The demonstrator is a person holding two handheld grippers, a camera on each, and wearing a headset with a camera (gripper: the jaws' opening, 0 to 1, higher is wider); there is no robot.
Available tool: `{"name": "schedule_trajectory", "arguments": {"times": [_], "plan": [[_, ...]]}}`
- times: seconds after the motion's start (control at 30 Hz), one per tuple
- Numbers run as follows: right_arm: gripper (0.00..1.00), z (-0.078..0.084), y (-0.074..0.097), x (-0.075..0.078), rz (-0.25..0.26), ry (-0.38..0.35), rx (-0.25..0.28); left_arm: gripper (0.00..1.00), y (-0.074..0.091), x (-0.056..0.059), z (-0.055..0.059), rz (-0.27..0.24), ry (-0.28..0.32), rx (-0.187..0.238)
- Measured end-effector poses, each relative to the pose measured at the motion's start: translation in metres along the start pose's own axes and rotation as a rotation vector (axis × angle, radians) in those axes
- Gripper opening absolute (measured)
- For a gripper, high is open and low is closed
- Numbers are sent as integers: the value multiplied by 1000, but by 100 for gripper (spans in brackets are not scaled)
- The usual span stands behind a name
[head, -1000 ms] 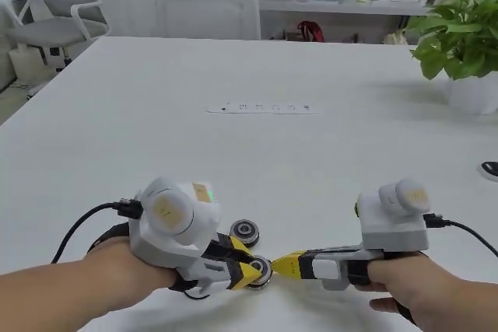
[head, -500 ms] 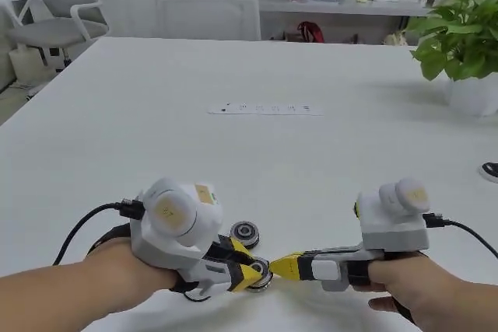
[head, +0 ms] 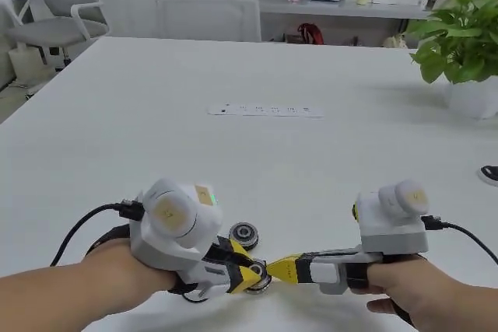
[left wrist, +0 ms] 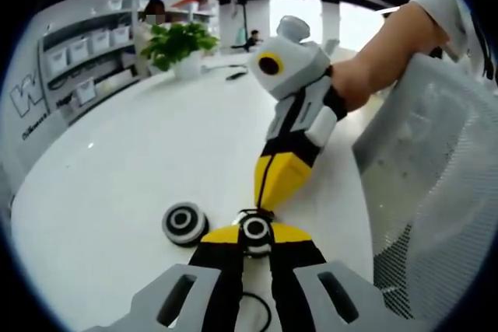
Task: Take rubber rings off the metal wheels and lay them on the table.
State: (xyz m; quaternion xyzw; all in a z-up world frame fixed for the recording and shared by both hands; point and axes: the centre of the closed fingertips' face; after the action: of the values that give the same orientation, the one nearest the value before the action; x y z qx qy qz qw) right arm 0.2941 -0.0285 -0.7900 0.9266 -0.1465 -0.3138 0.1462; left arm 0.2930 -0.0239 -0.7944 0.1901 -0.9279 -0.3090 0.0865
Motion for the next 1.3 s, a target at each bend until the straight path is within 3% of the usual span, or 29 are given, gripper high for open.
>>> {"name": "schedule_trajectory", "arguments": {"times": [0.8,0.93,0.97,1.0,1.1,1.3], "plan": [[0,-2,-3,-8,-42,-4,4,12,0,1,0,-2,3,-1],[0,-6,-3,-12,-65,-14,22,12,0,1,0,-2,3,1],[0,-9,-4,-22,-117,-36,37,12,0,1,0,-2,3,0],[0,-8,-4,-19,-95,-27,32,12,0,1,0,-2,2,0],[0,-7,-5,-21,-101,-33,30,12,0,1,0,-2,6,1],[0,-5,-2,-6,-33,-38,22,12,0,1,0,-6,12,6]]}}
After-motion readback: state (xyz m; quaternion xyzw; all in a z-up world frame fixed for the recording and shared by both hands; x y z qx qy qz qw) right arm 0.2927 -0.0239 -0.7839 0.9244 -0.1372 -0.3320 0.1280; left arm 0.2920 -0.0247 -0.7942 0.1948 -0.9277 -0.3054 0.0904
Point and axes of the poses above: the centre of the closed fingertips' face, and the gripper's own axes: y roughly backward along the fingers, x roughly to its right, z roughly out of its underside, and after that the axes turned 5 degrees about y, right-handed
